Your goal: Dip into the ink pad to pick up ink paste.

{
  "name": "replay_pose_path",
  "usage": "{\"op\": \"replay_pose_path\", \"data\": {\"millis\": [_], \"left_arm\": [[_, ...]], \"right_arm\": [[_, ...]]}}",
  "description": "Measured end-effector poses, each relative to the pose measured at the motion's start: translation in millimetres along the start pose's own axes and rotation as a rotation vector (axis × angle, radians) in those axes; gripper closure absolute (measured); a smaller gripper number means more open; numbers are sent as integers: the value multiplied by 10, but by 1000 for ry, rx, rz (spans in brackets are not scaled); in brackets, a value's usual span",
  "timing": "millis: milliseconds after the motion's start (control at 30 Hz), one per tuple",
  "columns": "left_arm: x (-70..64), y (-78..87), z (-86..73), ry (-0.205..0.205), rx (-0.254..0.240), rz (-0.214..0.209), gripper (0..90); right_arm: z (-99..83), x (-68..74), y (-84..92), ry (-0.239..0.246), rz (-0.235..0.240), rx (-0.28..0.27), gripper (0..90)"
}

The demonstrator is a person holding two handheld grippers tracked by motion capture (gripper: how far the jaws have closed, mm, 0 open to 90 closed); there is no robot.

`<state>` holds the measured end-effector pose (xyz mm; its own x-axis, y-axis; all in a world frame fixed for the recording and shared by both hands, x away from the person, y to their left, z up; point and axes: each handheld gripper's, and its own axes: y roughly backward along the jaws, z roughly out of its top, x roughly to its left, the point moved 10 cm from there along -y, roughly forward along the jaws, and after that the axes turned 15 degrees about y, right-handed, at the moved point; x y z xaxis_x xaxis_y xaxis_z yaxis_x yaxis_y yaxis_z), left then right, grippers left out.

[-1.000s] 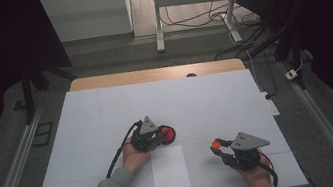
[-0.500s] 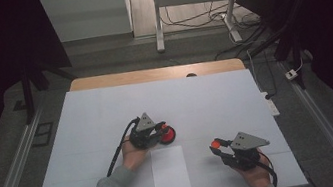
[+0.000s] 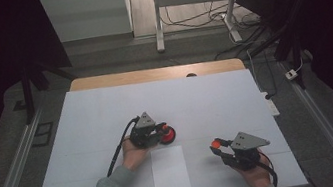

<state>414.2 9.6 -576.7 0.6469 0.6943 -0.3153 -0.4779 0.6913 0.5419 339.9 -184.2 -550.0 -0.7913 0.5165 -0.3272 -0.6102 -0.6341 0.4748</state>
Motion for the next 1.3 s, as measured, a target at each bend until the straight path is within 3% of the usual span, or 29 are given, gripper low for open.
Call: {"op": "replay_pose_path", "data": {"millis": [533,1167,1300], "left_arm": [[75,-41,-69,14,40,24,728],[107,-51,-103,10,32,34,729],[103,-52,-108,-6,31,42,729]], "right_arm": [[-6,-7,0,0,-2,1,640],[-1,5,-1,5,-2,1,640],[-5,0,-3,3,-2,2,640]]}}
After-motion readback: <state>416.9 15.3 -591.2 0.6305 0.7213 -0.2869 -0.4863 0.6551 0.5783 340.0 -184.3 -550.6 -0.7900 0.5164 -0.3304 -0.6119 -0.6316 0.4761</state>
